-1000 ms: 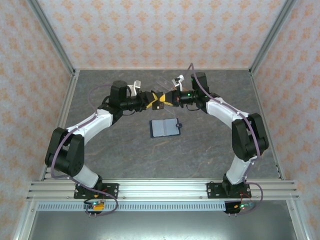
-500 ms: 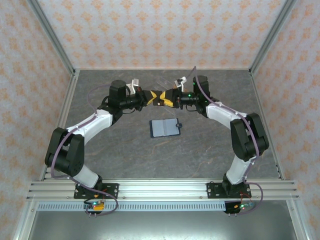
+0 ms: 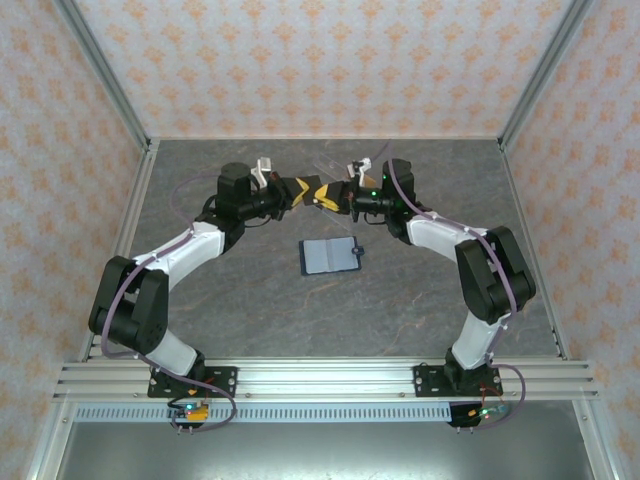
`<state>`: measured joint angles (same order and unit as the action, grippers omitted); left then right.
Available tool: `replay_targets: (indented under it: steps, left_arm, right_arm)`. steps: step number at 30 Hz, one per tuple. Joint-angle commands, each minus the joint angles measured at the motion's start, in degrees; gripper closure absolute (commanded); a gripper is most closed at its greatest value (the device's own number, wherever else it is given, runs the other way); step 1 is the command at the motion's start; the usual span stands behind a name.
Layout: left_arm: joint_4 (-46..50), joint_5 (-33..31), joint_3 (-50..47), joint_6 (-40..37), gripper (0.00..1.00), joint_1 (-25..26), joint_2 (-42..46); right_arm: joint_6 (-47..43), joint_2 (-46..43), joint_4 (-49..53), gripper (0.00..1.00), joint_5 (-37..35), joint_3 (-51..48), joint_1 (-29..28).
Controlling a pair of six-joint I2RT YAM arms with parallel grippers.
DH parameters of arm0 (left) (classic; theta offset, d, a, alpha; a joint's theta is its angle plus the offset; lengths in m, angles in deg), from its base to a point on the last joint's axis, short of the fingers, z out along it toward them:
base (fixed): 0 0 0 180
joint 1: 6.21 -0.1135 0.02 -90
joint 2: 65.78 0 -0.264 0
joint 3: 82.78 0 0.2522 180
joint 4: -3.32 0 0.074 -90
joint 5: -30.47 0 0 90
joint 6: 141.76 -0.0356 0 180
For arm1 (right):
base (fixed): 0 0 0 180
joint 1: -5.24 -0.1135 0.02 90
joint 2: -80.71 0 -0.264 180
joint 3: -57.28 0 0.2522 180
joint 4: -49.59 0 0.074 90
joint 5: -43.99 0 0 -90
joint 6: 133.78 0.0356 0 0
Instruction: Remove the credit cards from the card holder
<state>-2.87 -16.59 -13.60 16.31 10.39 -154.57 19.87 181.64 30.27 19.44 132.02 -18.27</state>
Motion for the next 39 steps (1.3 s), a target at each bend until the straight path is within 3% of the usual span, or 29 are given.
replay_targets:
  steps: [1, 3, 5, 8, 11, 17, 23, 32, 39]
  left_arm:
    - [5.0, -3.3, -1.2, -1.8, 0.88, -1.2, 2.4]
    - [12.9, -6.6, -0.5, -5.6, 0.59, -1.5, 3.3]
    - [20.7, -10.5, 0.2, -9.0, 0.41, -1.6, 4.0]
    - [29.9, -14.4, 1.2, -13.0, 0.24, -2.0, 3.7]
    - [33.5, -16.9, 0.8, -14.9, 0.14, -2.5, 3.3]
    - [37.4, -20.4, 0.5, -17.6, 0.04, -3.3, 2.6]
    - [39.5, -21.3, 0.5, -19.1, 0.00, -3.8, 2.3]
    - [41.1, -20.2, 0.8, -20.2, 0.00, -4.0, 0.8]
    - [40.6, -18.3, 1.3, -20.1, 0.00, -3.9, -1.4]
  right_arm:
    - [-10.6, -1.3, 7.9, 1.00, -3.6, 3.3, 0.0]
    - [-22.9, -1.8, 22.1, 1.00, -7.2, 6.9, 0.0]
    - [-34.5, -2.1, 33.6, 1.00, -13.3, 10.2, -0.3]
    - [-46.8, -0.3, 44.6, 1.00, -20.9, 15.5, -0.8]
    - [-55.7, 2.7, 50.0, 1.00, -26.0, 20.3, -1.6]
    - [-72.3, 10.5, 59.5, 1.00, -36.0, 32.7, -4.8]
    - [-82.7, 18.8, 64.5, 1.00, -41.1, 43.9, -6.6]
    - [-90.5, 27.7, 68.4, 1.00, -47.2, 54.1, -7.3]
    - [-93.2, 32.1, 70.6, 1.00, -47.7, 58.6, -7.3]
